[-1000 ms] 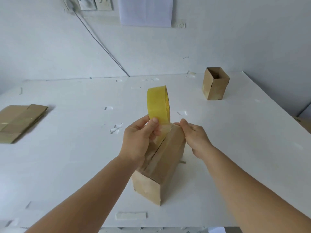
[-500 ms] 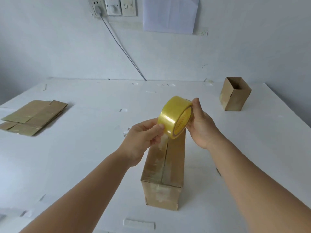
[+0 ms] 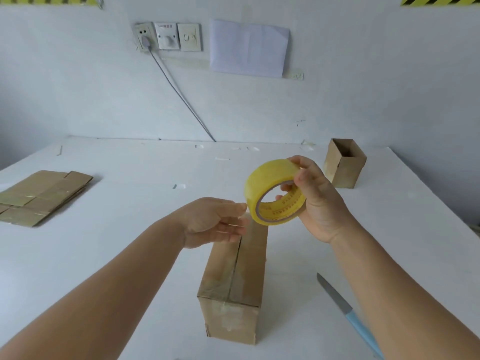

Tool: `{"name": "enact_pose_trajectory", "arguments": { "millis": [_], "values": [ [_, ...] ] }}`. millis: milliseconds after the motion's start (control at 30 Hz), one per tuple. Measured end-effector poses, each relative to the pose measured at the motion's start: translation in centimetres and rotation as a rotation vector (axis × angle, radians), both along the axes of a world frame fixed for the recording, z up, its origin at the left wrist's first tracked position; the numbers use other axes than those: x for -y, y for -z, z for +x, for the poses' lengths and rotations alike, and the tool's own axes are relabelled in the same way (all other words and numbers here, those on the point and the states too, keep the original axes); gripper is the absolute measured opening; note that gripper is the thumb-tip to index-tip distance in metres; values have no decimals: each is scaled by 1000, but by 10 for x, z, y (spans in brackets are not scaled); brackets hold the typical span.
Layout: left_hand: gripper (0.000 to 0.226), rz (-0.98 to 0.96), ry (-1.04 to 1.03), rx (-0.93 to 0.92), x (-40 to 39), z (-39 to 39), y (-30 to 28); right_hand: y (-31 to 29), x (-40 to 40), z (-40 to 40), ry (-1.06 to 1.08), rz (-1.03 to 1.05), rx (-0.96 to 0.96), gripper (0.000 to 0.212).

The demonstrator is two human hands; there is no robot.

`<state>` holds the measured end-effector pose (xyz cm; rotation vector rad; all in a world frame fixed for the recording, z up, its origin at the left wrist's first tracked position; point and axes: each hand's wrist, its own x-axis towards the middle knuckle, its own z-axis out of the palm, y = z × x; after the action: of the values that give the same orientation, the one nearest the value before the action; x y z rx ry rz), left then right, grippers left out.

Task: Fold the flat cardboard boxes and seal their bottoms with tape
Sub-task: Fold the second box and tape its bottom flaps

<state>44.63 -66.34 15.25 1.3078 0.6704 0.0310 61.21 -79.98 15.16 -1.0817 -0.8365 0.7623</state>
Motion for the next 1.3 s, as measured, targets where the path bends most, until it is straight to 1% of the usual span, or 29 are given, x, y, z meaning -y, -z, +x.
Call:
{"name": "enact_pose_trajectory", "arguments": {
  "millis": [67, 100, 167, 233, 267, 367, 567, 633, 700, 833, 967, 1100, 1200, 1300],
  "values": [
    [15, -70, -69, 33, 5, 2, -1, 1, 2, 1, 5, 19, -11, 63],
    [12, -60, -89, 36, 7, 3, -2, 3, 3, 1, 3, 22, -13, 62],
    [9, 29, -103, 12, 10, 2, -2, 4, 4, 0, 1, 16, -4, 61],
    [13, 94, -104, -14, 8, 1, -1, 2, 4, -2, 17, -8, 10, 62],
    [15, 103, -97, -25, 6, 0, 0, -1, 3, -4, 36, -31, 13, 59],
    [15, 159, -55, -67, -1, -2, -1, -7, -3, -7, 116, -95, -2, 32],
    [17, 487, -46, -161, -29, 15, -3, -12, -21, -12, 246, -158, 150, 27],
    [18, 541, -27, -183, -42, 17, -3, -11, -24, -11, 309, -183, 181, 29],
    [18, 547, 7, -193, -56, 15, -2, -8, -21, -5, 362, -219, 206, 30],
    [22, 544, 133, -220, -70, 13, 4, -4, -10, 1, 380, -351, 327, 21],
    [24, 574, 194, -250, -81, 13, 7, -6, -4, 3, 447, -498, 530, 13],
    [22, 598, 270, -287, -90, 14, 5, -1, 0, 3, 447, -647, 642, 11],
    [22, 628, 288, -314, -92, 17, 9, 7, 2, 0, 462, -824, 777, 8],
    [19, 633, 307, -331, -96, 18, 9, 11, 3, -1, 473, -876, 802, 9]
  ]
}}
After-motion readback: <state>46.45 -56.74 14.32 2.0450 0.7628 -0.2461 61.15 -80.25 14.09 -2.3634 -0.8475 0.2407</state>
